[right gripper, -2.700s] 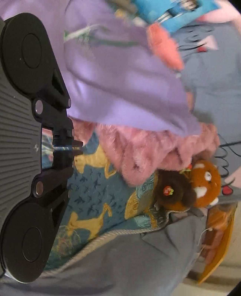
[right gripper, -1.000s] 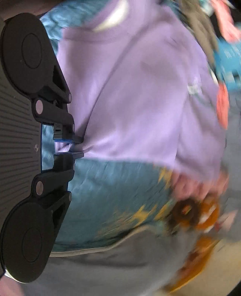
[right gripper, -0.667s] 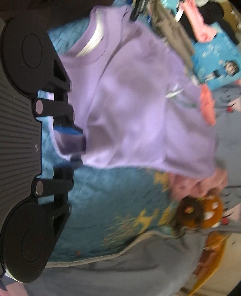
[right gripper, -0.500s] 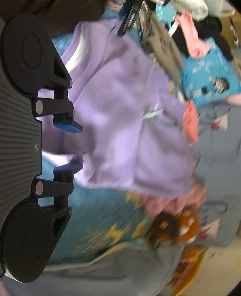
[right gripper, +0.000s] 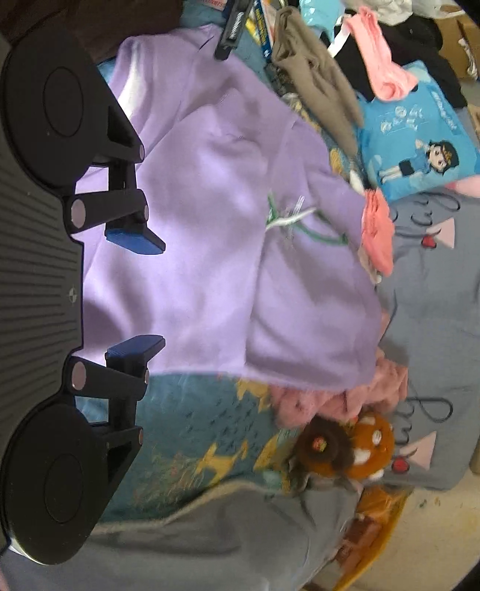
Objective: Fold clothes
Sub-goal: 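Grasp the lavender sweatshirt near the drawstring with the right gripper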
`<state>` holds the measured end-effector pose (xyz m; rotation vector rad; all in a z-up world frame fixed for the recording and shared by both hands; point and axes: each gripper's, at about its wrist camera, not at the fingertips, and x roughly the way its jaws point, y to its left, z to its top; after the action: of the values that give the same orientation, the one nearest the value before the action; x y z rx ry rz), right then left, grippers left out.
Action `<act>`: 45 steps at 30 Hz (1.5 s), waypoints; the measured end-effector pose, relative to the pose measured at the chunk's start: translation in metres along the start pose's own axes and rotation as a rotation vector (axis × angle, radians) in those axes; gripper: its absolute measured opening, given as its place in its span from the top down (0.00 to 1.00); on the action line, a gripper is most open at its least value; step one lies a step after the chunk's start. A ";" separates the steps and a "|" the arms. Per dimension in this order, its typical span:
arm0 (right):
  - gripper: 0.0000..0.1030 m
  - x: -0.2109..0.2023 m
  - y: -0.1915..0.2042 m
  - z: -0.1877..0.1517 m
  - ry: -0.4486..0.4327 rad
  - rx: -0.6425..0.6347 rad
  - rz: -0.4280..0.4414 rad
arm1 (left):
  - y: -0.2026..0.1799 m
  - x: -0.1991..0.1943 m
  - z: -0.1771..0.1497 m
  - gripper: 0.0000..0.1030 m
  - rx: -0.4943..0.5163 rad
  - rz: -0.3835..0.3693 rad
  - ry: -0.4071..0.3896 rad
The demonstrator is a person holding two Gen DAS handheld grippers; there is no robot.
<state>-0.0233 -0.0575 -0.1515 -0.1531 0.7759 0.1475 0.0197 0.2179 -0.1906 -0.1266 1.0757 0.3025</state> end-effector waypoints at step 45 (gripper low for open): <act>0.95 0.196 0.043 0.172 0.037 -0.148 -0.007 | -0.017 0.009 0.008 0.00 0.061 -0.010 0.019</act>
<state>0.2244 0.0328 -0.1730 -0.3001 0.8017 0.1958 0.0353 0.2057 -0.1951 -0.0799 1.1015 0.2599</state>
